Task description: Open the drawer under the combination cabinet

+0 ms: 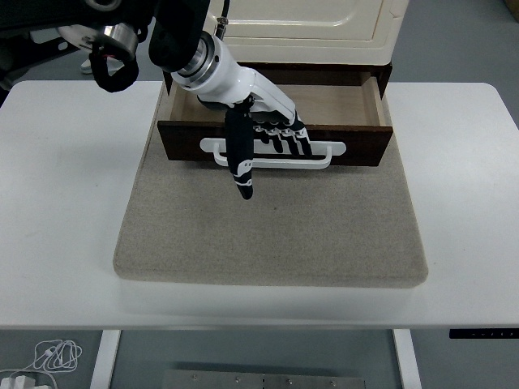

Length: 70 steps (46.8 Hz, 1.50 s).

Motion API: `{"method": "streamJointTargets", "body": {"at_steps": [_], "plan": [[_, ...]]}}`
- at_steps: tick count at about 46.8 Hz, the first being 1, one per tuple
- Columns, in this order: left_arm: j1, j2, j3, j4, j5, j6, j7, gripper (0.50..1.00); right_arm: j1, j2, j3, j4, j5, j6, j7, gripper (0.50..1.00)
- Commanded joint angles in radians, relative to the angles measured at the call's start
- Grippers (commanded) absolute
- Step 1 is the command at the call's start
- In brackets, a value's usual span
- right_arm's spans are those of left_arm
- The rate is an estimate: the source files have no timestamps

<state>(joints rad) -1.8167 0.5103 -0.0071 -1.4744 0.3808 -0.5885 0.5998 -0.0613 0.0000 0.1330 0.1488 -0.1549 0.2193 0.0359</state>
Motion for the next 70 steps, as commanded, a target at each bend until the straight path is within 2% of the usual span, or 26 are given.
{"method": "streamJointTargets", "body": {"at_steps": [1,12,21,26,31,35,39,44,49,52,57,65,70], "plan": [[0.0,0.004,-0.036,0.005,0.0,-0.002,-0.002,1.0,0.0,0.0,0.0,0.0,0.0,0.0,-0.001,0.926],[0.004,0.053,-0.258,0.032,0.0,-0.022,-0.017,1.0,0.0,0.0,0.0,0.0,0.0,0.0,-0.001,0.926],[0.011,0.051,-0.519,0.19,0.001,-0.022,-0.052,1.0,0.0,0.0,0.0,0.0,0.0,0.0,0.001,0.926],[0.004,0.051,-0.635,0.284,0.003,-0.016,-0.1,1.0,0.0,0.0,0.0,0.0,0.0,0.0,-0.001,0.926],[0.007,0.059,-0.705,0.347,0.012,-0.002,-0.178,1.0,0.0,0.0,0.0,0.0,0.0,0.0,-0.001,0.926],[0.013,0.086,-0.743,0.407,0.013,0.039,-0.279,1.0,0.0,0.0,-0.001,0.0,0.0,0.0,-0.001,0.926],[0.005,0.128,-0.745,0.462,0.013,0.113,-0.382,1.0,0.0,0.0,0.0,0.0,0.0,0.0,-0.001,0.926],[0.002,0.143,-0.745,0.546,0.013,0.254,-0.485,1.0,0.0,0.0,0.0,0.0,0.0,0.0,-0.001,0.926],[-0.022,0.14,-0.745,0.673,0.007,0.38,-0.546,1.0,0.0,0.0,0.0,0.0,0.0,0.0,-0.001,0.926],[-0.027,0.132,-0.746,0.759,-0.003,0.426,-0.578,1.0,0.0,0.0,0.0,0.0,0.0,0.0,-0.001,0.926],[-0.021,0.129,-0.748,0.876,-0.046,0.463,-0.62,1.0,0.0,0.0,0.0,0.0,0.0,0.0,0.001,0.926],[0.005,0.128,-0.734,1.026,-0.281,0.483,-0.617,1.0,0.0,0.0,0.0,0.0,0.0,0.0,-0.001,0.926],[0.037,0.126,-0.735,1.077,-0.358,0.484,-0.615,1.0,0.0,0.0,0.0,0.0,0.0,0.0,-0.001,0.926]]}}
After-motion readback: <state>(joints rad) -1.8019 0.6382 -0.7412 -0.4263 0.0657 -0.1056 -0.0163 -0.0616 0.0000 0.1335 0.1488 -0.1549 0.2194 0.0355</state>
